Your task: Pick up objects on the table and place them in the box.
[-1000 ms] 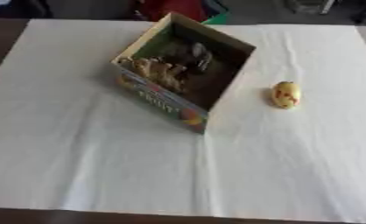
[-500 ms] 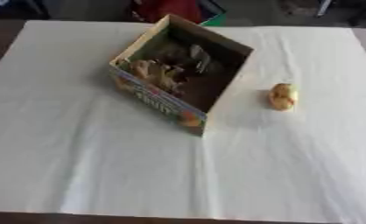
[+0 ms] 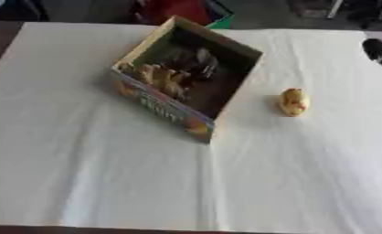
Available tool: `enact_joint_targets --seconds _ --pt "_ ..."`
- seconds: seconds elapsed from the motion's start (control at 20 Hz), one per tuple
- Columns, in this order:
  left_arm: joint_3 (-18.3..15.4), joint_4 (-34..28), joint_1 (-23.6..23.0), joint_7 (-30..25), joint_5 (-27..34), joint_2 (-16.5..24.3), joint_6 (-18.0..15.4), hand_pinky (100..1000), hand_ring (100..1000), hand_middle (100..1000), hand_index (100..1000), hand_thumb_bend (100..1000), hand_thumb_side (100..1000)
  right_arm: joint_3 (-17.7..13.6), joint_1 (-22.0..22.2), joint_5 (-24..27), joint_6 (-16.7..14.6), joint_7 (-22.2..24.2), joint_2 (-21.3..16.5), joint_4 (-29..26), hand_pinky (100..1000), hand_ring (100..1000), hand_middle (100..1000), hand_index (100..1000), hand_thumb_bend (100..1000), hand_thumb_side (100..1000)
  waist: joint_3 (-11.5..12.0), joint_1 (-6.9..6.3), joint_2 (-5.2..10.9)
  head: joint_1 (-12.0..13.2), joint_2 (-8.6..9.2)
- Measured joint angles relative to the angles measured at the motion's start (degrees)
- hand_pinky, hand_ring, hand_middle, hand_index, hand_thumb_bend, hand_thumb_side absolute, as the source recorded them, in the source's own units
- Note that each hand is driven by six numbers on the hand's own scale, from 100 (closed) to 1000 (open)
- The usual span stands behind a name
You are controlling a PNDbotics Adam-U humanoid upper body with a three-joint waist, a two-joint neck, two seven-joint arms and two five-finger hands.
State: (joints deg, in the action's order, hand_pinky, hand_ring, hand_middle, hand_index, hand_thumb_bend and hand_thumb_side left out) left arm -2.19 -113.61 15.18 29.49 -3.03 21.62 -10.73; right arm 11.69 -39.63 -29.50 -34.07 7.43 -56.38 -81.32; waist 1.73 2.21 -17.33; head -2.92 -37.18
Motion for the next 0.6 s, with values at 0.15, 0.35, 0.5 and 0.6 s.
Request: enact_joint_targets --seconds 0.15,0.35,0.5,0.6 --pt "0.26 0.0 0.0 -0.26 -0.03 -0.05 0.26 633 692 700 816 100 842 0.84 -0.98 -1.18 -1.16 1.11 0.84 1.98 841 1000 860 925 100 1000 0.2 0.01 0.0 -0.32 0.01" --pt "0.36 0.0 0.0 -0.67 -0.03 -0.52 0.68 633 690 697 808 100 840 1.87 -2.11 -1.38 -2.64 3.45 2.05 4.11 850 1000 839 922 145 969 0.35 0.03 0.0 -0.63 0.02" --pt "0.62 0.0 0.0 -0.99 -0.03 -0.75 1.01 633 689 695 804 100 836 2.65 -3.3 -1.39 -3.07 6.05 2.92 5.61 867 1000 830 945 239 894 0.56 0.09 -0.04 -0.77 0.02" --pt "0.65 0.0 0.0 -1.24 -0.03 -1.01 1.28 633 688 694 802 100 835 3.19 -3.99 -1.48 -3.17 8.13 3.56 6.57 876 1000 834 961 269 866 0.76 0.18 -0.06 -0.79 0.02"
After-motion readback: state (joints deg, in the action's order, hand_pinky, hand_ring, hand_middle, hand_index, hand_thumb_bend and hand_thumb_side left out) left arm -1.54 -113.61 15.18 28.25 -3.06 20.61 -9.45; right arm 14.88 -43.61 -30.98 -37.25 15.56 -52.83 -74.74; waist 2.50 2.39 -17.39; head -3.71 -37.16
